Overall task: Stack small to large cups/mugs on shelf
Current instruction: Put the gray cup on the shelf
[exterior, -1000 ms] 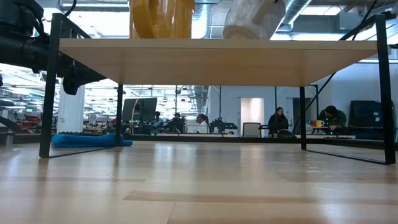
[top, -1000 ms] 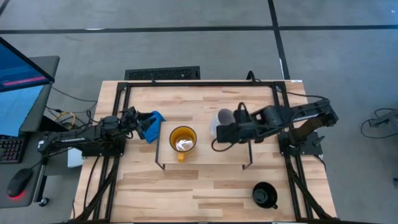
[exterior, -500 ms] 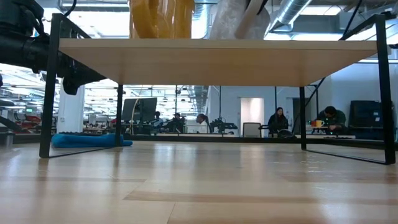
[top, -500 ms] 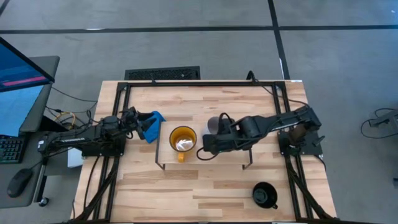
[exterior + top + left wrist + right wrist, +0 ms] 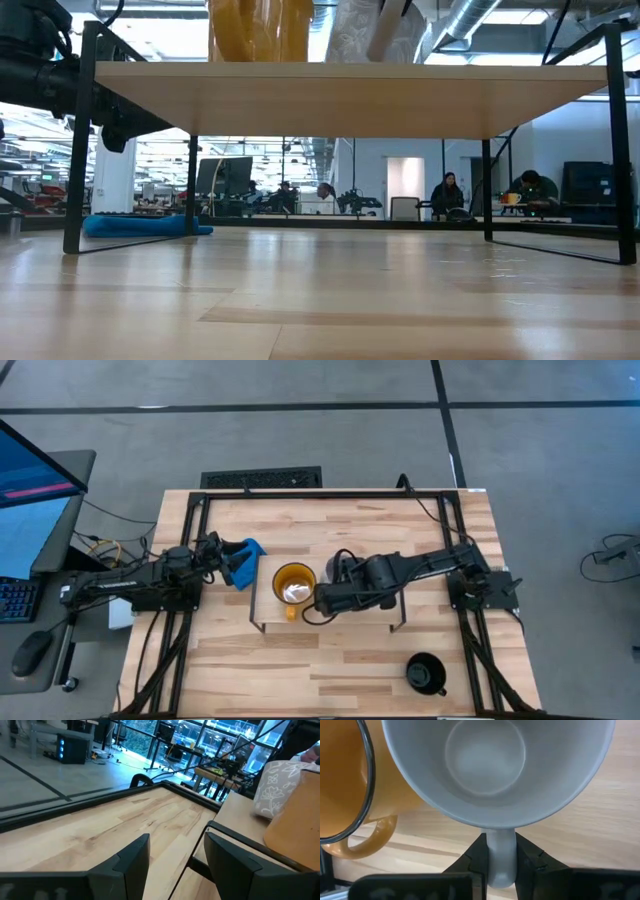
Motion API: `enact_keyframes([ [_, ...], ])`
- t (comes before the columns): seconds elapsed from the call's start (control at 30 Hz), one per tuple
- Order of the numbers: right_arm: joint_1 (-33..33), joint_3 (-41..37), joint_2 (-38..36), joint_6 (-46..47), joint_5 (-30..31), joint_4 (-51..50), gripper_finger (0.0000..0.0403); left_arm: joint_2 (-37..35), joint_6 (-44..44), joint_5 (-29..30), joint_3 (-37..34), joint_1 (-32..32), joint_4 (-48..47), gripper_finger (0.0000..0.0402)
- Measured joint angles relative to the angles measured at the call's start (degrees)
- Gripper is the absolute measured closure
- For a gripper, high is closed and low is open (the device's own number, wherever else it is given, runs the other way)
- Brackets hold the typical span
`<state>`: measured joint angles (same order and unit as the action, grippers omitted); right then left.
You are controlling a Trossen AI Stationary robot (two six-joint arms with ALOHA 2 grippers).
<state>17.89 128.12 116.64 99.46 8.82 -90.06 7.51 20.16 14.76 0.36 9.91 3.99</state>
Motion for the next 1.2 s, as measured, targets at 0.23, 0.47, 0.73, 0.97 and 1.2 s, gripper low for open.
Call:
enact_keyframes([
  [0.23,0.2,0.4,0.1,1.4,-0.8,0.1,0.0333,0.0,0.2,-0.8,0.0,0.0,0.0,0.0223],
  [0.47,0.2,0.4,0.1,1.5,-1.2,0.1,0.0333,0.0,0.2,-1.0,0.0,0.0,-0.1,0.0223],
  [0.73,-0.1,0.3,0.1,1.6,-1.7,0.1,0.0321,0.0,0.2,-1.0,0.0,0.0,-0.1,0.0223],
  [0.97,-0.1,0.3,0.1,1.2,-2.3,0.0,0.033,0.0,0.2,-1.0,0.0,0.0,-0.1,0.0223],
  [1.2,-0.2,0.3,0.1,1.0,-2.6,0.0,0.032,0.0,0.4,-1.0,0.0,0.0,-0.1,0.0223],
])
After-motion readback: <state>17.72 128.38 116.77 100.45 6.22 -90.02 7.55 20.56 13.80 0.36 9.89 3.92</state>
